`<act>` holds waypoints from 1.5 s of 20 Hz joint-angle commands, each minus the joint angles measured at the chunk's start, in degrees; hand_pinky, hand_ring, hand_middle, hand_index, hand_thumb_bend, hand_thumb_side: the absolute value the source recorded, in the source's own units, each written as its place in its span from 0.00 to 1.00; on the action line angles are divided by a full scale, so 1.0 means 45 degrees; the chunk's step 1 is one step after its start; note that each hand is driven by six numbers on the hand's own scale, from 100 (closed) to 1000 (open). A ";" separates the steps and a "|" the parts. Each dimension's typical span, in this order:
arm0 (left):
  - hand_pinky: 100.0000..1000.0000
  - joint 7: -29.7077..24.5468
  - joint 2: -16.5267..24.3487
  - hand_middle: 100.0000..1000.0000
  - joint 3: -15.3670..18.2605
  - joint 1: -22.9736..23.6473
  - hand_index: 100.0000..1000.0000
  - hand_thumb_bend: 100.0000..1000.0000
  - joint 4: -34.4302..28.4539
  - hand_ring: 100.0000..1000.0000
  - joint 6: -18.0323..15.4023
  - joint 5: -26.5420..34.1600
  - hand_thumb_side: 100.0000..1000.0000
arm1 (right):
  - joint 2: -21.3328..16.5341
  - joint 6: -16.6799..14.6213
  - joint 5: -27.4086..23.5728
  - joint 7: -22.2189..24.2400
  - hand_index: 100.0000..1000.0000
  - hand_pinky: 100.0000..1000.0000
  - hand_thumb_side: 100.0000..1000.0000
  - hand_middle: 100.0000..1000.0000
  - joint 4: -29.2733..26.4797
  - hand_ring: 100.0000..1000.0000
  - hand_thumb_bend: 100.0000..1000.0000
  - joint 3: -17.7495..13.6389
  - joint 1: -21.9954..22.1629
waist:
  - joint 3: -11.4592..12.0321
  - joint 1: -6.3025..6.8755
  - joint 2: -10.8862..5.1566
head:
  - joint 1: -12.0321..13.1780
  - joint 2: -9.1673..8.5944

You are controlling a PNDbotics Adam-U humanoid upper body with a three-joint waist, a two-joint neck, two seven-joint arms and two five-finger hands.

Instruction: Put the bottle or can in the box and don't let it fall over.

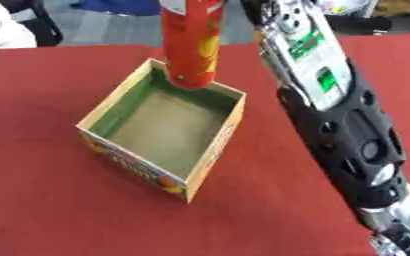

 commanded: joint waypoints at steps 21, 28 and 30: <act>0.69 -0.0058 0.0349 0.72 0.0062 -0.0083 0.76 0.36 -0.0115 0.77 -0.0032 0.0025 0.74 | 0.0238 -0.1256 0.1189 0.0566 0.82 0.72 0.49 0.86 0.2114 0.76 1.00 0.0237 0.0294 | -0.0112 0.0061 -0.0070 | 0.0061 -0.0041; 0.69 -0.0052 0.0380 0.72 0.0073 -0.0054 0.76 0.37 -0.0114 0.77 -0.0045 0.0021 0.74 | -0.0023 -0.1222 0.1020 0.0492 0.81 0.71 0.49 0.85 0.1712 0.75 1.00 0.0038 0.0316 | -0.0176 0.0101 -0.0132 | 0.0087 -0.0018; 0.69 -0.0049 0.0378 0.72 0.0077 -0.0037 0.76 0.37 -0.0107 0.77 -0.0042 0.0018 0.74 | -0.0196 -0.1181 0.0987 0.0437 0.81 0.71 0.49 0.84 0.1509 0.75 1.00 -0.0052 0.0279 | -0.0202 0.0097 -0.0164 | 0.0108 0.0003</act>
